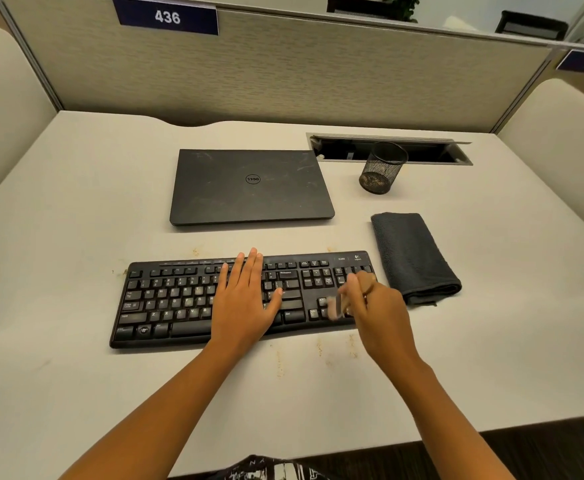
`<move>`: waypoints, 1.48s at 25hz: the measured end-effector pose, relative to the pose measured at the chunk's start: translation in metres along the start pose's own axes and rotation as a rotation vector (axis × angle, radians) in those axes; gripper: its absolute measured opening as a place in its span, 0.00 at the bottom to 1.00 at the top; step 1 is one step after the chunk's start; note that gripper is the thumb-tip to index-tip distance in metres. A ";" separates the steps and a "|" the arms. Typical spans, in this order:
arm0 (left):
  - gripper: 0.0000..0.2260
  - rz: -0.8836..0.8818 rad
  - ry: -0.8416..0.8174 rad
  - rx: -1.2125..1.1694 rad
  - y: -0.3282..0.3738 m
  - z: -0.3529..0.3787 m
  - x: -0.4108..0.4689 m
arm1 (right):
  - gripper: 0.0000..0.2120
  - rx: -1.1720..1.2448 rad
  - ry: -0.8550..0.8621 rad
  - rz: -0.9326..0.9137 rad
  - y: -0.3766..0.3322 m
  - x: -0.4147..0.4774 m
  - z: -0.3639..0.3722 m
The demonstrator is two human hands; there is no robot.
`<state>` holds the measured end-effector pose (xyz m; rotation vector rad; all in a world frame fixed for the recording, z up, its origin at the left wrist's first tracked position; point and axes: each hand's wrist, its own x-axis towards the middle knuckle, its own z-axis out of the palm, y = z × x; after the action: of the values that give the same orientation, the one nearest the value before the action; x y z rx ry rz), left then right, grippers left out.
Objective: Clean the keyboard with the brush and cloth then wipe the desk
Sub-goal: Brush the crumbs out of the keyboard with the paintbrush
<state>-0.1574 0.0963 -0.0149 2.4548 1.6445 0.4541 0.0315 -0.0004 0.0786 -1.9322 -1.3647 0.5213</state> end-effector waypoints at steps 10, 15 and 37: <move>0.37 -0.021 -0.009 -0.122 -0.006 -0.007 0.003 | 0.21 0.071 0.077 -0.050 0.003 -0.020 0.008; 0.33 -0.156 0.063 -0.162 -0.042 -0.027 0.001 | 0.19 0.155 -0.111 -0.213 -0.022 -0.036 0.049; 0.26 -0.594 0.128 0.114 -0.183 -0.056 -0.081 | 0.19 0.419 -0.353 -0.308 -0.109 -0.029 0.162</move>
<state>-0.3649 0.0901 -0.0293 1.8871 2.3802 0.4386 -0.1584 0.0447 0.0482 -1.3061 -1.5836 0.9406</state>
